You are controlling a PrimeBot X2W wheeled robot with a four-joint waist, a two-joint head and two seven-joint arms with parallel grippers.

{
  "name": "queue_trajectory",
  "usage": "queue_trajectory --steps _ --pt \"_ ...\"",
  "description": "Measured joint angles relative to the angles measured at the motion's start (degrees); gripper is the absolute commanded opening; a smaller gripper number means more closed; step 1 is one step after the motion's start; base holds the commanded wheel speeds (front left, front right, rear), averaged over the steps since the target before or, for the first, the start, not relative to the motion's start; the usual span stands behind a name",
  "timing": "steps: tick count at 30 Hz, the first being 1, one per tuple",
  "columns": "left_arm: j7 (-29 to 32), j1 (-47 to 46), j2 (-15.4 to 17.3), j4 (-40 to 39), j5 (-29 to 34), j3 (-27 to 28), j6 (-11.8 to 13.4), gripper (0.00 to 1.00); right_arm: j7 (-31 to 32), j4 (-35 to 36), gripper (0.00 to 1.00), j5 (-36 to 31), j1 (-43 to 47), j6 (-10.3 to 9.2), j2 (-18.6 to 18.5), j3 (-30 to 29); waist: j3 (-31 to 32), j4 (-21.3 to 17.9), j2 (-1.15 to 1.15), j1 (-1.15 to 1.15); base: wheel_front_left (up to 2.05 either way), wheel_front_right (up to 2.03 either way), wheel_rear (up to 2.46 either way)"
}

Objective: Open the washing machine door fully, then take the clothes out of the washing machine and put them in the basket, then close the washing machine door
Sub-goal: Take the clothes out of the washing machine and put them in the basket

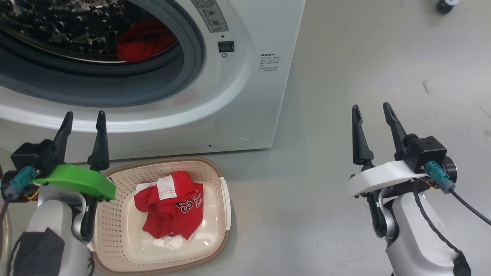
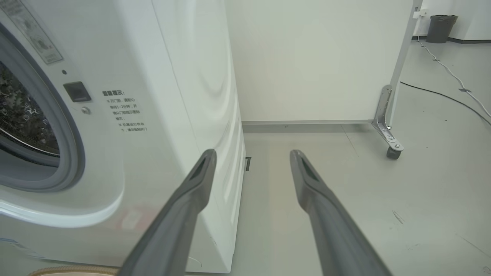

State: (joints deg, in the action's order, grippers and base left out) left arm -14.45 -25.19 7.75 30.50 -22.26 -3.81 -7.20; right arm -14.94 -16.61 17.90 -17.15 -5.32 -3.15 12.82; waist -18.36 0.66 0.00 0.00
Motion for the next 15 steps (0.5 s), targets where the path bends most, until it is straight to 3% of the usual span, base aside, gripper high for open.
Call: queue_trajectory --steps 15 --pt "0.0 12.89 -0.69 -9.81 3.87 3.91 0.87 1.0 0.0 2.29 1.0 -0.78 6.11 1.72 0.13 -1.15 8.42 -1.42 0.0 0.0 0.0 0.0 0.0"
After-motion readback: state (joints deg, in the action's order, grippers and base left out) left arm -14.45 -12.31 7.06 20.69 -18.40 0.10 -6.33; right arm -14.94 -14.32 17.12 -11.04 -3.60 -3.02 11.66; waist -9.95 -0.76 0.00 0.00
